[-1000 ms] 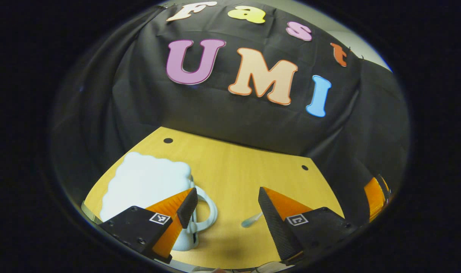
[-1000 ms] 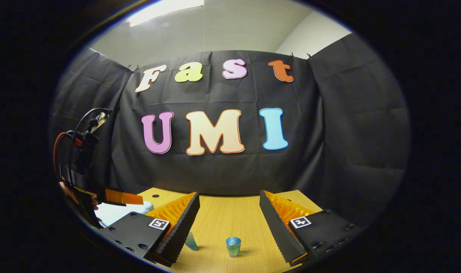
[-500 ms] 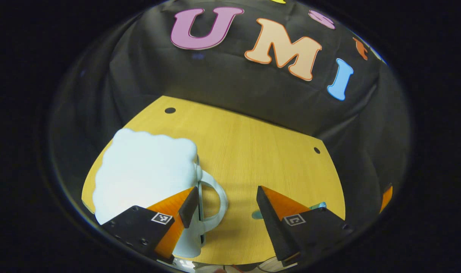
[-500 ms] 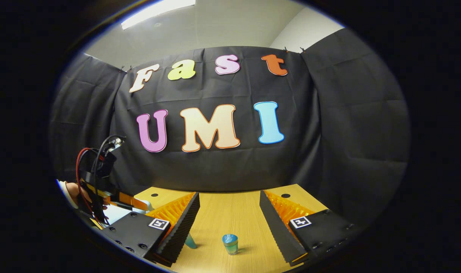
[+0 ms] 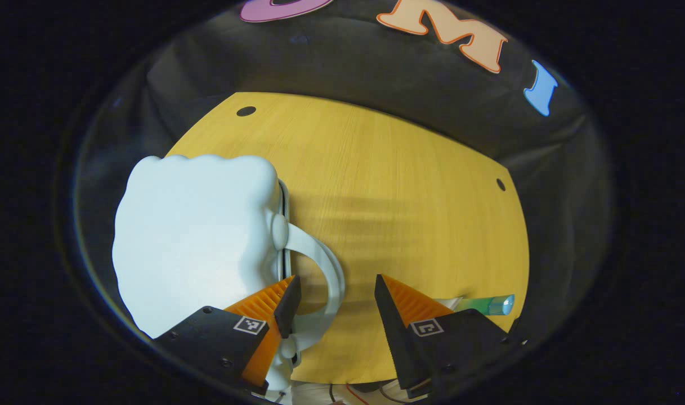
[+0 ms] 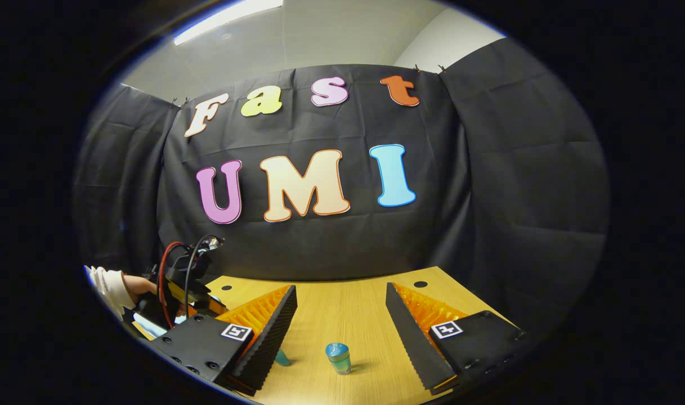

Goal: First open the suitcase, pack the skin care products into it, and then close the suitcase.

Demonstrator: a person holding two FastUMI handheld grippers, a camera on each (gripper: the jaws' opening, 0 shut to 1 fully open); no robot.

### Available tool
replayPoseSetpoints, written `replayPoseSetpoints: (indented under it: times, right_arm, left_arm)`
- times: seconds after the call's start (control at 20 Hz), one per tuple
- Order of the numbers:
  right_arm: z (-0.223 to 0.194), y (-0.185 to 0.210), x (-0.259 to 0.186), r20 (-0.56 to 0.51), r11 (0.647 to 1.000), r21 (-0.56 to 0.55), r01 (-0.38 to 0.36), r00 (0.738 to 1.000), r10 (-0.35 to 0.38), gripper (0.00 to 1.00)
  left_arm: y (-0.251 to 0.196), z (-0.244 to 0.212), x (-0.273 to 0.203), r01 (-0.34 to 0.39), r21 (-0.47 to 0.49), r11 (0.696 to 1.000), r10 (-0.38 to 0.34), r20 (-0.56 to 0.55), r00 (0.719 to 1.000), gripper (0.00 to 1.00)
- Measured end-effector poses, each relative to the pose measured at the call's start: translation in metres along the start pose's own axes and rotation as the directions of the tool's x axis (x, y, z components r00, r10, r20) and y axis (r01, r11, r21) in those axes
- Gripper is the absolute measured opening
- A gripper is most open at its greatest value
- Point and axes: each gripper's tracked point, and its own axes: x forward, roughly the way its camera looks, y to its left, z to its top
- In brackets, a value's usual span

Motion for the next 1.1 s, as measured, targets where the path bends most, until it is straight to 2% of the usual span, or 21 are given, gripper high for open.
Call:
replayPoseSetpoints:
  times: [0.05, 0.15, 0.2, 0.5, 0.55, 0.7, 0.8, 0.9, 1.1]
  right_arm:
    - [0.0, -0.001, 0.0, -0.002, 1.0, 0.0, 0.003, 1.0, -0.003, 0.99]
    - [-0.002, -0.004, 0.0, -0.006, 1.0, 0.001, 0.012, 1.0, -0.012, 0.99]
    - [-0.003, -0.006, -0.001, -0.009, 1.0, 0.003, 0.016, 1.0, -0.016, 0.99]
    - [-0.005, -0.019, -0.004, -0.014, 0.999, 0.01, 0.051, 0.999, -0.051, 0.99]
    - [-0.005, -0.021, -0.003, -0.015, 0.998, 0.013, 0.055, 0.998, -0.055, 0.99]
    - [-0.009, -0.024, -0.004, -0.029, 0.998, 0.015, 0.064, 0.998, -0.064, 0.97]
    - [-0.01, -0.025, -0.004, -0.032, 0.998, 0.014, 0.068, 0.997, -0.067, 0.97]
    - [-0.01, -0.027, -0.004, -0.033, 0.997, 0.011, 0.071, 0.997, -0.07, 0.97]
    - [-0.012, -0.025, -0.002, -0.039, 0.998, 0.017, 0.065, 0.997, -0.064, 0.97]
  left_arm:
    - [0.001, -0.002, 0.007, -0.013, 0.012, 1.0, 0.013, -0.022, 1.0, 0.76]
    - [0.003, -0.006, 0.017, -0.035, 0.023, 0.999, 0.036, -0.062, 0.997, 0.7]
    - [0.005, -0.008, 0.021, -0.048, 0.03, 0.998, 0.051, -0.08, 0.996, 0.61]
    - [0.012, -0.024, 0.045, -0.09, 0.019, 0.996, 0.091, -0.156, 0.984, 0.43]
    - [0.011, -0.027, 0.048, -0.086, 0.013, 0.996, 0.087, -0.166, 0.982, 0.34]
    - [0.011, -0.036, 0.06, -0.08, 0.003, 0.997, 0.079, -0.204, 0.976, 0.25]
    - [0.005, -0.037, 0.065, -0.053, -0.019, 0.998, 0.048, -0.215, 0.975, 0.24]
    - [0.005, -0.037, 0.065, -0.05, -0.022, 0.998, 0.044, -0.221, 0.974, 0.11]
    - [0.001, -0.033, 0.06, -0.036, -0.009, 0.999, 0.033, -0.204, 0.978, 0.07]
